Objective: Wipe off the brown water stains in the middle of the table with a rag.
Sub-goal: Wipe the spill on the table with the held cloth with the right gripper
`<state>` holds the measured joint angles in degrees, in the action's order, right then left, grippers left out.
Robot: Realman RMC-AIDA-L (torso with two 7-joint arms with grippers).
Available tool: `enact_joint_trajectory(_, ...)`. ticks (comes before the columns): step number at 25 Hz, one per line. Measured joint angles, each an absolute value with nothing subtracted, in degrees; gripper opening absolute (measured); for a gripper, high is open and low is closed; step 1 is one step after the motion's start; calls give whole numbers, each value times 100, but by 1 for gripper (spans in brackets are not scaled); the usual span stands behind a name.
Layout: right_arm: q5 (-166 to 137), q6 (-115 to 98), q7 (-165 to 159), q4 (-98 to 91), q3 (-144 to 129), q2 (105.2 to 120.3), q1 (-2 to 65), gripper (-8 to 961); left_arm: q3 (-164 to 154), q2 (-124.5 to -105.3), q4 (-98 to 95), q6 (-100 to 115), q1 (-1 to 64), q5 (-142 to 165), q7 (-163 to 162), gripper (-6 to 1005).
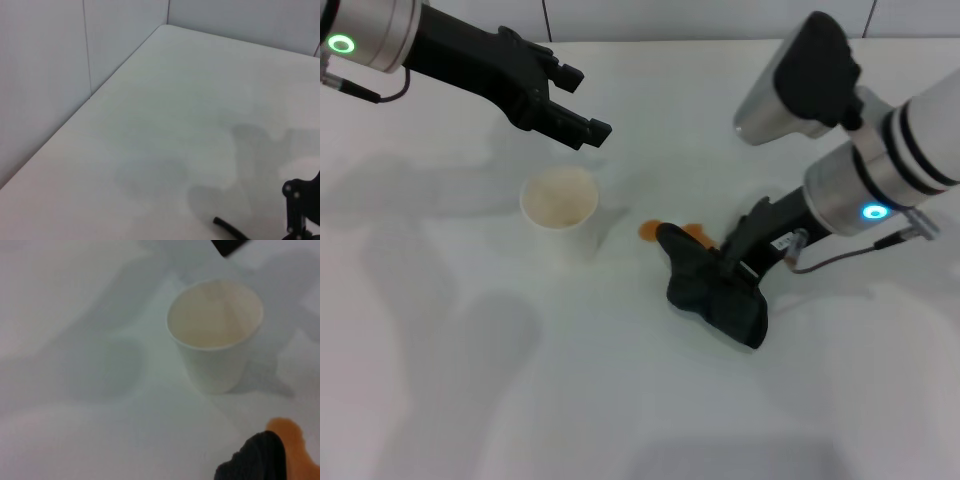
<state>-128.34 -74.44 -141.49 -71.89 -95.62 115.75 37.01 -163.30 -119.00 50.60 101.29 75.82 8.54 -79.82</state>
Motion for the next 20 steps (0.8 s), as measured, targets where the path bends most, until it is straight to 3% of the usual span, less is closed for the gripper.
enact_joint_trajectory(20,-14365,-5949,-14160,-6809,-10967,11601,3983,77,-16330,-11900,5027,10043,7594,805,-7962,862)
